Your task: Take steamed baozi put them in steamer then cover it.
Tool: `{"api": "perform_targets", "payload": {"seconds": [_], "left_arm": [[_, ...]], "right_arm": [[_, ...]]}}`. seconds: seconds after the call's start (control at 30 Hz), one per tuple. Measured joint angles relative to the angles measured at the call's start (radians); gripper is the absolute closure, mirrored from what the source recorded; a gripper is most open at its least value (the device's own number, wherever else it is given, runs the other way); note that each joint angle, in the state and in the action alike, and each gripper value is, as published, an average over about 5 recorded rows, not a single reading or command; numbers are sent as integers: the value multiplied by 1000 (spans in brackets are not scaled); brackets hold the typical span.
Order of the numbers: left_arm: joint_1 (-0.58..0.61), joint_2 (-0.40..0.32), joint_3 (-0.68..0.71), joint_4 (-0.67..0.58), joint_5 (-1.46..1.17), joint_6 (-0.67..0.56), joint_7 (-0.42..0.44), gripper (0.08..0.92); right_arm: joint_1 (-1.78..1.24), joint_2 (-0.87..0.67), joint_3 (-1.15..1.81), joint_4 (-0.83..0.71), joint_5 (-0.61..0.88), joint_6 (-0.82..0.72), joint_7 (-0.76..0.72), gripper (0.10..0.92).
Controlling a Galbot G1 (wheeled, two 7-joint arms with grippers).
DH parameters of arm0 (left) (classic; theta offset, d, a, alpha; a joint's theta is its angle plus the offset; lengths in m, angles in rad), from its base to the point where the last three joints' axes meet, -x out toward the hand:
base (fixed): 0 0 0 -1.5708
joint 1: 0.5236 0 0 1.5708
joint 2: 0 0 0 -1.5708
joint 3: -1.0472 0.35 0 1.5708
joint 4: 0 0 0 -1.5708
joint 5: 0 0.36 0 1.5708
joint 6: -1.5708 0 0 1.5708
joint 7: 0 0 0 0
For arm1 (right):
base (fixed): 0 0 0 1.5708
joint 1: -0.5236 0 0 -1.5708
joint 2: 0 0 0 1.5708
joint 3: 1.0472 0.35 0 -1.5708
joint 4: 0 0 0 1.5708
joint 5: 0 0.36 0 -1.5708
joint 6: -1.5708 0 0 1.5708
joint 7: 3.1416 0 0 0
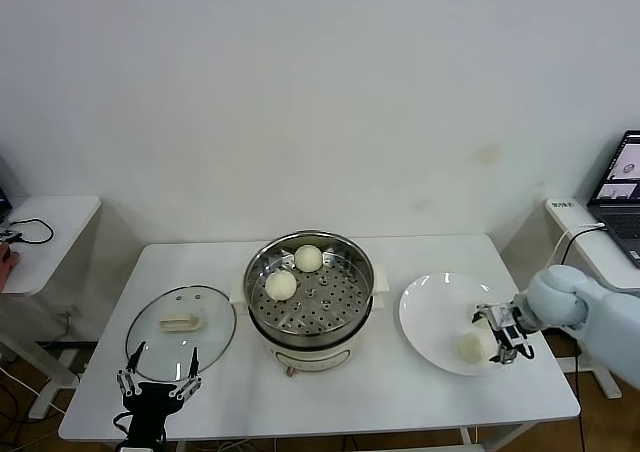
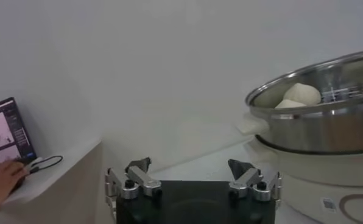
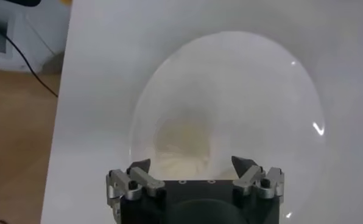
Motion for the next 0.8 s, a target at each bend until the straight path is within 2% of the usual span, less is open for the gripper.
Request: {"api": "perform_targets", "payload": {"seconds": [0.27,0.73,0.8], "left_arm": [[0,-1,-1,2,0,0,0,177],[2,-5,2,4,5,0,-1,177],[2,-4,2,4,5,0,-1,177]], "right_arm": [[-39,35,24,-47,-12,-7,8,318],[-57,67,44,-88,-5,-17,11,596],[-53,67,48,-90,0,-16,9,608]]}}
